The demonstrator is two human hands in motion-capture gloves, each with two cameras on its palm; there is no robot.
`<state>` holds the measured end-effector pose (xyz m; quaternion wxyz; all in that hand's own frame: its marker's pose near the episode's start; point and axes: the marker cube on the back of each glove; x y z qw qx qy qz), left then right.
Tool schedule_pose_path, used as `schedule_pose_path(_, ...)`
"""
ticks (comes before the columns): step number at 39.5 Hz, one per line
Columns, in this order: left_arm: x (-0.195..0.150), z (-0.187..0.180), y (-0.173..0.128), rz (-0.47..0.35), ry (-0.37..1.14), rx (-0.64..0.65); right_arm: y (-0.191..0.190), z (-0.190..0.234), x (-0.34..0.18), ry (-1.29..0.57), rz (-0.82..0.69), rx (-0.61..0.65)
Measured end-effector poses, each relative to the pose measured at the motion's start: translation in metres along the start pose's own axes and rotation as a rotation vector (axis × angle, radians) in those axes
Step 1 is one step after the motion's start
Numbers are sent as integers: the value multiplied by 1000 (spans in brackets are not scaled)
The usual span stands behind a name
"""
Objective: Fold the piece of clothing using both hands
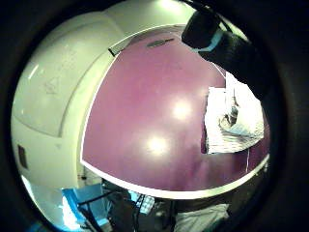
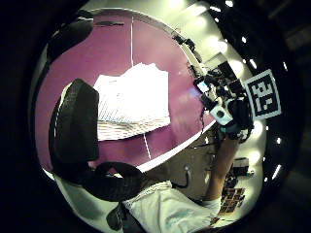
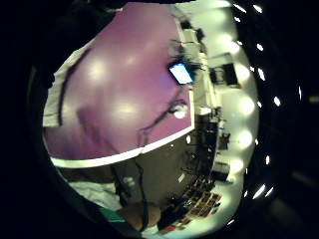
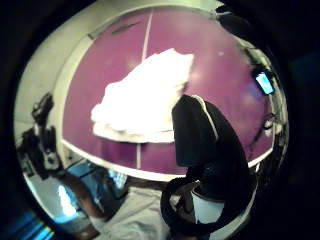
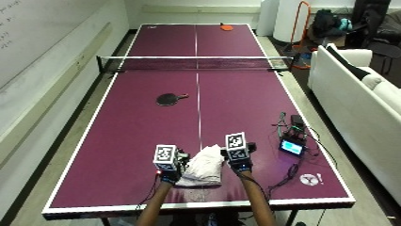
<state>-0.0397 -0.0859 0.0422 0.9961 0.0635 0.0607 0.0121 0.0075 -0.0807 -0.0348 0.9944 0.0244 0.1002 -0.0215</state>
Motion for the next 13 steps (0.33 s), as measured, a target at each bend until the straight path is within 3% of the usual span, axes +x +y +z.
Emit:
schedule_pose_path(5, 15, -8, 2, 23, -55, 10, 17, -15, 29, -42, 114, 57)
schedule_pose_path(13, 24, -1, -2, 39, -20, -2, 25, -8, 23, -107, 144, 75)
